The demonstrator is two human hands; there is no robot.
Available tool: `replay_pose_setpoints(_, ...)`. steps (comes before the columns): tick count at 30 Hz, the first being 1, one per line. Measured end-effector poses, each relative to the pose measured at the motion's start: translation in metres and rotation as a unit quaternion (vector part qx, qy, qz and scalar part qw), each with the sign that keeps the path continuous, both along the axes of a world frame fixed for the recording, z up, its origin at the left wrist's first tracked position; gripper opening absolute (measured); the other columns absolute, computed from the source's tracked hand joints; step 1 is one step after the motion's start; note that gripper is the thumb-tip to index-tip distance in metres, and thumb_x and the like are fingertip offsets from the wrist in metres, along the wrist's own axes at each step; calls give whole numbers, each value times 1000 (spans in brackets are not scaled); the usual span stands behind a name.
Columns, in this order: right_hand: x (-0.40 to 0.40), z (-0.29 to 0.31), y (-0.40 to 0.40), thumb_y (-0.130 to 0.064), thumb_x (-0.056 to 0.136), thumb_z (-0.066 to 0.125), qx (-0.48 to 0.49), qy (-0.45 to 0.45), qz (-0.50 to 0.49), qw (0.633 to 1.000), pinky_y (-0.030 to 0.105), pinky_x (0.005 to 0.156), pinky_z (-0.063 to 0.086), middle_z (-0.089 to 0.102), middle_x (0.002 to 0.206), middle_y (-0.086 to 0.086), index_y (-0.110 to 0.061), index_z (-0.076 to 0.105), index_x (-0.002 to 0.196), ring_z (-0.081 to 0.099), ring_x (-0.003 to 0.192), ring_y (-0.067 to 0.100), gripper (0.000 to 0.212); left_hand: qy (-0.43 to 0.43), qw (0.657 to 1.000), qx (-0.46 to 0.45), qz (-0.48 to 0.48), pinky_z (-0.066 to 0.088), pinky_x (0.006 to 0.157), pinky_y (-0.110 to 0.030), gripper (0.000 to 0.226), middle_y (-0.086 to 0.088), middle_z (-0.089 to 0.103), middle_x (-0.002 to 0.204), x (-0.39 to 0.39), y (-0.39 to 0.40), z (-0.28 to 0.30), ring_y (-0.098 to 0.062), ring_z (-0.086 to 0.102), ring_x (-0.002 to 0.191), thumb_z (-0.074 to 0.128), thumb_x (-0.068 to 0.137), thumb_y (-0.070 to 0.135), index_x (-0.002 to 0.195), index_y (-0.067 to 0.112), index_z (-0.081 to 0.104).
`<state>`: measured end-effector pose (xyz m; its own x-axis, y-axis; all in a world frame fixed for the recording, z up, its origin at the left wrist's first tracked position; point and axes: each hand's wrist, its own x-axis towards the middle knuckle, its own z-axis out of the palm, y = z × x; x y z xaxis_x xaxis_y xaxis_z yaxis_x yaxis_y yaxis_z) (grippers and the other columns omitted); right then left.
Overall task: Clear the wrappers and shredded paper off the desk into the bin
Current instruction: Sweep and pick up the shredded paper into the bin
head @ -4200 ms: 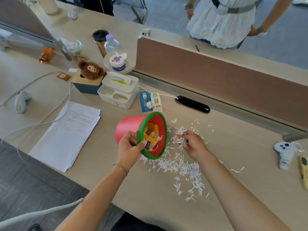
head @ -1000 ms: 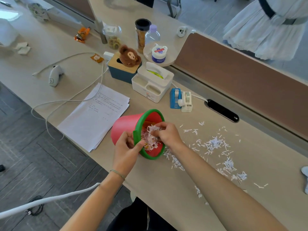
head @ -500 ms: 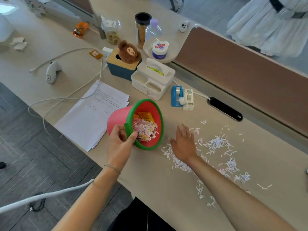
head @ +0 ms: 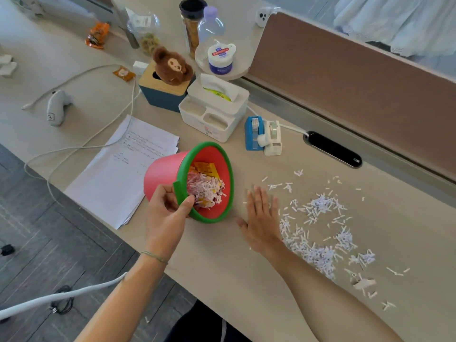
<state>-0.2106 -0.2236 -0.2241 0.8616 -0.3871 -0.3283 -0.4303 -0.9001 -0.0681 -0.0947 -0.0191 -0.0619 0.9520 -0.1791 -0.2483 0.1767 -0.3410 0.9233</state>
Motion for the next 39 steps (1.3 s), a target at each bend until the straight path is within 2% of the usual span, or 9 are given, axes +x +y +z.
replay_pose_setpoints(6,-14,2,-45,-69,97,10,-24,10,-100,995,58,123,-3,-8,169,11,-9,0,160,-12,156,27,88,3,1000,-3,-14,57,80,-68,29,-26,58,89,-1,-16,-7,-30,56,75,77,74,46,88,26,60)
replay_pose_setpoints(11,39,19,-48,-68,98,6,-11,-15,-18,1000,59,122,-10,-25,164,11,-13,-12,159,-23,153,29,84,3,1000,-15,-18,56,78,-69,31,-4,54,75,-4,-31,-10,-22,53,73,76,73,47,88,25,61)
replay_pose_setpoints(14,55,12,-57,-65,99,10,-8,9,-2,1000,61,122,-2,-25,165,11,-12,-14,158,-23,153,29,83,-4,1000,-11,-16,56,80,-69,31,-15,57,81,1,-35,-10,-35,56,76,76,74,49,89,26,61)
replay_pose_setpoints(16,41,4,-69,-66,99,8,6,11,-43,999,60,122,-2,-20,167,9,-12,-13,158,-17,154,27,83,1,1000,-14,-9,57,82,-69,31,-17,59,83,5,-35,-11,-41,58,80,77,73,49,89,27,62)
replay_pose_setpoints(22,-30,5,-70,-67,99,11,-9,-4,-125,992,56,124,-3,-14,167,8,-9,-8,159,-13,155,23,85,6,1000,-27,-13,57,81,-69,32,-10,54,82,7,-38,-11,-29,54,78,77,73,50,88,27,61)
replay_pose_setpoints(27,-5,17,-6,-60,100,26,32,-21,97,995,58,122,-10,-10,169,9,-14,0,161,-19,154,25,81,4,999,-28,-17,59,81,-67,27,-9,55,83,5,-40,-4,-30,57,81,77,73,48,85,30,61)
replay_pose_setpoints(29,0,12,7,-62,100,23,23,0,117,993,58,123,-7,-4,170,10,-14,6,161,-18,155,25,79,3,999,-29,-18,60,80,-66,26,-9,55,83,3,-40,-4,-30,58,81,77,73,46,85,29,61)
replay_pose_setpoints(33,-15,8,-25,-60,101,18,-13,25,48,998,58,122,-2,-24,166,12,-9,-6,159,-27,152,27,81,5,999,-29,-24,59,81,-68,25,-7,57,81,1,-39,-8,-28,57,79,77,72,48,84,32,62)
replay_pose_setpoints(39,-40,17,-87,-65,101,13,9,17,-66,998,55,123,-9,-24,166,8,-12,-10,159,-23,153,23,82,3,999,-27,-31,58,79,-68,26,12,54,68,-6,-50,-11,-20,54,70,76,70,49,82,32,62)
